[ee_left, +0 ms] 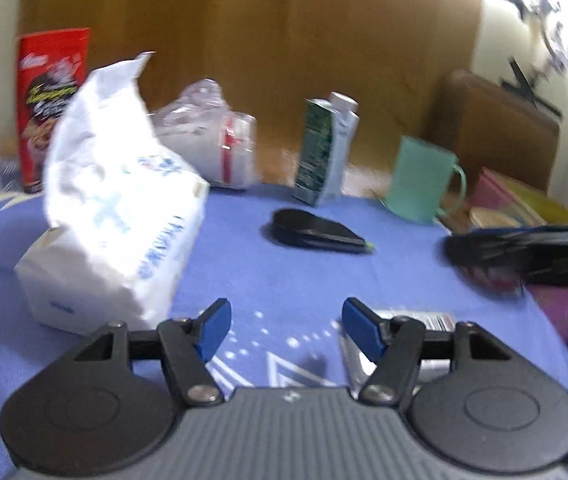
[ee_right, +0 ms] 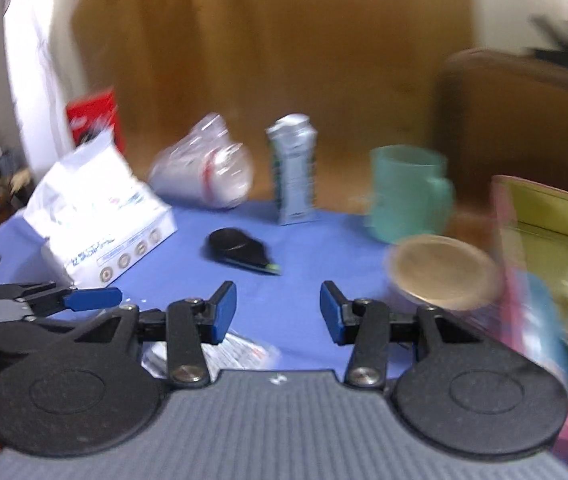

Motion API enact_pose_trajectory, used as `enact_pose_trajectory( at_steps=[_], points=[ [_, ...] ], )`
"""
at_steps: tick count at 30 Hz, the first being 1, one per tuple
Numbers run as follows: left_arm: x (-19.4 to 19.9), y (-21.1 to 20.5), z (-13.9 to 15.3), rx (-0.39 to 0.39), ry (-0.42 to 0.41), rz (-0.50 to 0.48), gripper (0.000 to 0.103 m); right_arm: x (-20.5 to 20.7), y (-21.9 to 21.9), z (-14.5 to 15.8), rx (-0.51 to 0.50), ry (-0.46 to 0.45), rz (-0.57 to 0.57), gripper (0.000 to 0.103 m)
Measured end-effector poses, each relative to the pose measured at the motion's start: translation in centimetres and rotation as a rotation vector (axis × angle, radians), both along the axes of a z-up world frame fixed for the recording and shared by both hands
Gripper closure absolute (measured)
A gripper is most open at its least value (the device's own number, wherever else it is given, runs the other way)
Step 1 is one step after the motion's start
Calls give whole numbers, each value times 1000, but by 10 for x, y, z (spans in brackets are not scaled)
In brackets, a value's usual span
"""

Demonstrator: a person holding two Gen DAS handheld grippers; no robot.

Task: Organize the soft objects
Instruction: 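Move both tools back toward the black eye mask on the table, then grasp the black eye mask with the right tool while the left tool steadies it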

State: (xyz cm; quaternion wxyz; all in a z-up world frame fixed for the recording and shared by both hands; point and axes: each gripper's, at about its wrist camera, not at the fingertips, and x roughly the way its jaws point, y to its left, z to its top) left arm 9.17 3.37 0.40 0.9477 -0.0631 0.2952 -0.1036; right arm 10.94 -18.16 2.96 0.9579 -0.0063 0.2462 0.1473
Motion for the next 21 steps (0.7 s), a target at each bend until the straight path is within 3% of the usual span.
enact_pose_trajectory(
  at_steps=[4, 10, 12, 15, 21],
  points=[
    [13, 18, -6, -82, 60, 48, 40, 60, 26, -13, -83, 46, 91, 53],
    [12, 17, -5, -75, 57, 44, 39, 125, 59, -37, -153, 125, 182, 48],
    [13, 19, -6, -92, 59, 43, 39, 127, 61, -39, -146, 104, 201, 58],
    [15, 22, -7, -106, 60, 43, 39, 121, 56, -38, -104, 134, 193, 63],
    [12, 29, -3, -183, 23, -13, 38, 74, 21, -28, 22, 148, 123, 64]
  ],
)
